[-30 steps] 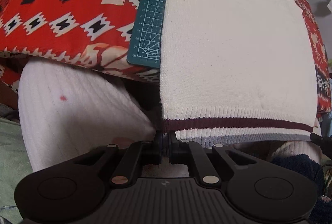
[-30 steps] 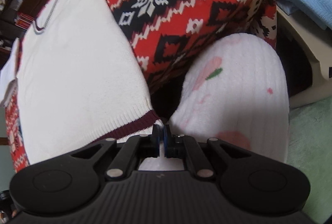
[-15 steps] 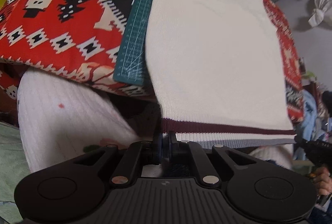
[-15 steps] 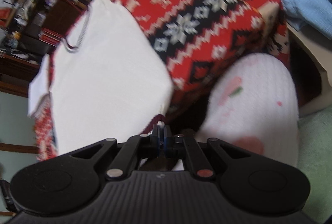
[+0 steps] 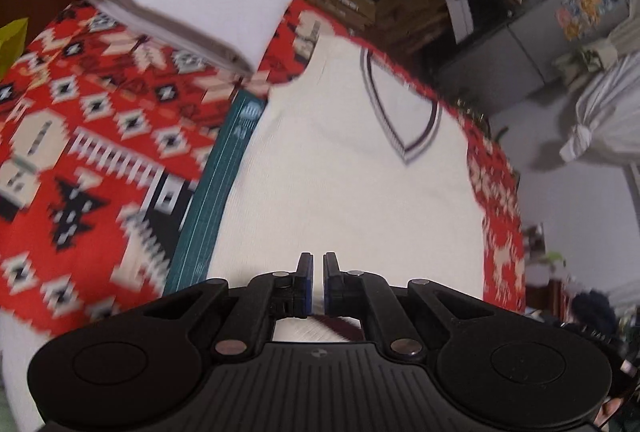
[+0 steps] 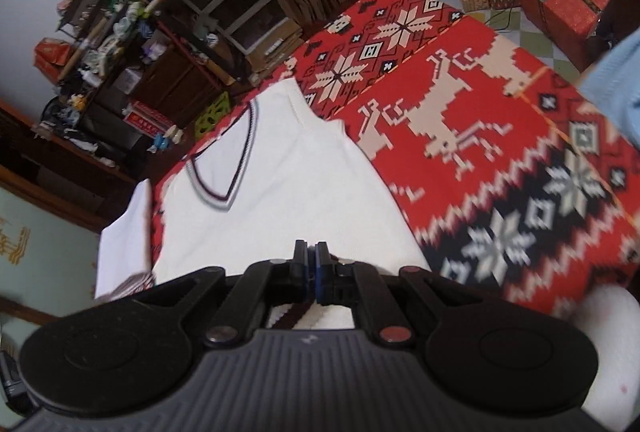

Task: Fold clothes
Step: 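Lift the hem with both grippers and fold it over toward the collar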

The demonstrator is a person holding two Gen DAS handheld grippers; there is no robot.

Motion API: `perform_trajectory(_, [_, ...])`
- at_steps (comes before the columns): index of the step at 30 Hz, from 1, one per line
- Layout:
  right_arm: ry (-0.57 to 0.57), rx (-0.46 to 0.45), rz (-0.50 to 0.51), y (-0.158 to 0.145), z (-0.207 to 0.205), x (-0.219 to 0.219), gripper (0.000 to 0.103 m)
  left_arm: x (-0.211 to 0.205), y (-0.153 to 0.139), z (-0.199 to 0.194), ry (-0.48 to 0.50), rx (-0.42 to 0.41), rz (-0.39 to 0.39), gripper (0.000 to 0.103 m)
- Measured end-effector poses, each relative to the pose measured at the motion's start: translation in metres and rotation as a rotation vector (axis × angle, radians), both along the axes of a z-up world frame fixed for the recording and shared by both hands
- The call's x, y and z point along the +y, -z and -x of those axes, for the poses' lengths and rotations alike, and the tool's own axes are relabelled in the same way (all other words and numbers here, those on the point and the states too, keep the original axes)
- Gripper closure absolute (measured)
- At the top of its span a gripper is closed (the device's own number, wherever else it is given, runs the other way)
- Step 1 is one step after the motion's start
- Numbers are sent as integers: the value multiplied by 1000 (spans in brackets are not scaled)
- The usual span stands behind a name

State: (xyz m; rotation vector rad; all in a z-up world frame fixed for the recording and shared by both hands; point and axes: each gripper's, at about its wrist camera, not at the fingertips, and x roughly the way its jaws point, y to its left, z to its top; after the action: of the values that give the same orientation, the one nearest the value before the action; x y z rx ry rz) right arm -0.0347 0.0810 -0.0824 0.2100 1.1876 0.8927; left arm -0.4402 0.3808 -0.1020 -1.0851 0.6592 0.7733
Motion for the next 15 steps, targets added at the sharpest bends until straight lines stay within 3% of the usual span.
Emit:
perform_trajectory(5, [13, 8, 31, 45, -20, 39, 99, 26, 19, -15, -52, -27, 34, 98])
perform_trajectory(10, [24, -41, 78, 70, -21, 43, 83, 10, 28, -25, 22, 13, -17, 93])
perform_trajectory(11, [17, -50, 66, 68, -20, 39, 74, 4, 27, -25, 43, 22, -37, 84])
perform_trajectory(12, [2, -70, 50, 63, -15, 35, 71, -4, 26, -26, 64, 23, -63, 68])
perform_trajectory(14, [-42, -121, 24, 53, -4, 28, 62, -19, 24, -26, 107, 20, -113, 52])
perform_trajectory(15, [-75, -152, 24, 50, 5, 26, 56, -27, 24, -28, 133, 23, -137, 49])
